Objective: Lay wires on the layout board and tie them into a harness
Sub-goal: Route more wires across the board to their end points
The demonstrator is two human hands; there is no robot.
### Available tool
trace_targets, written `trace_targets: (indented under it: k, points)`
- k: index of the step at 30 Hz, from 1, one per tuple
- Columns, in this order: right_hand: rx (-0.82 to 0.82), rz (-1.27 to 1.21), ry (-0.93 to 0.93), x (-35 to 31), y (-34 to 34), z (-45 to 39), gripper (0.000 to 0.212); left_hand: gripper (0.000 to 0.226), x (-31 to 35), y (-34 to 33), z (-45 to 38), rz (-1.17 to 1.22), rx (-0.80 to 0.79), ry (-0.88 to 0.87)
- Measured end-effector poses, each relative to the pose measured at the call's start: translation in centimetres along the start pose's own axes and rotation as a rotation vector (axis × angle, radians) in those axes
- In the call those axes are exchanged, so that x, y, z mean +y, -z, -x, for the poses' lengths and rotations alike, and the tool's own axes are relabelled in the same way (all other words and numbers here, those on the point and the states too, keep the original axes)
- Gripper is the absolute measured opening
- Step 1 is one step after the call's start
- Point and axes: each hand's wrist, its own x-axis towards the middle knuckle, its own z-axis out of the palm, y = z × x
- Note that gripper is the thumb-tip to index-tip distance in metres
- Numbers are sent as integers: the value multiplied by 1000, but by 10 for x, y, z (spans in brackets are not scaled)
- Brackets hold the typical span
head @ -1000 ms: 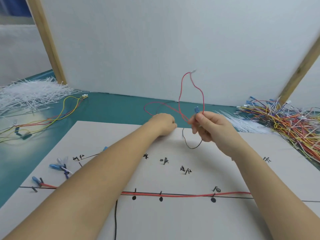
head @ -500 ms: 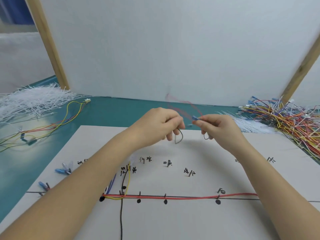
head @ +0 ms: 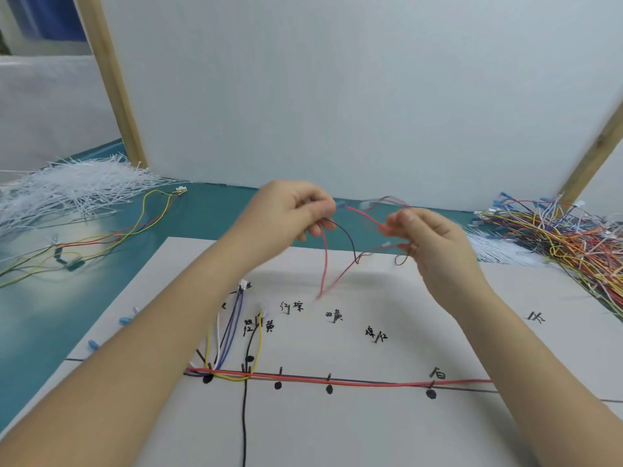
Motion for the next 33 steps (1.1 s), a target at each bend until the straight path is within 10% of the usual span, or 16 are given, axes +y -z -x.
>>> trace_targets:
  k: [9,19,28,33]
  points:
    - [474,179,-85,13,58,-23,6,22,-36,49,-5,444,366,224]
    - [47,425,-374,25,69,-17,14,16,-83,53,3,461,257,451]
    - [-490,332,-361,10,71,-9,84,21,-75,49,2,639,140,308]
    - [-190,578,49,-9,42,-2,70,21,-66,42,4,665,78,169]
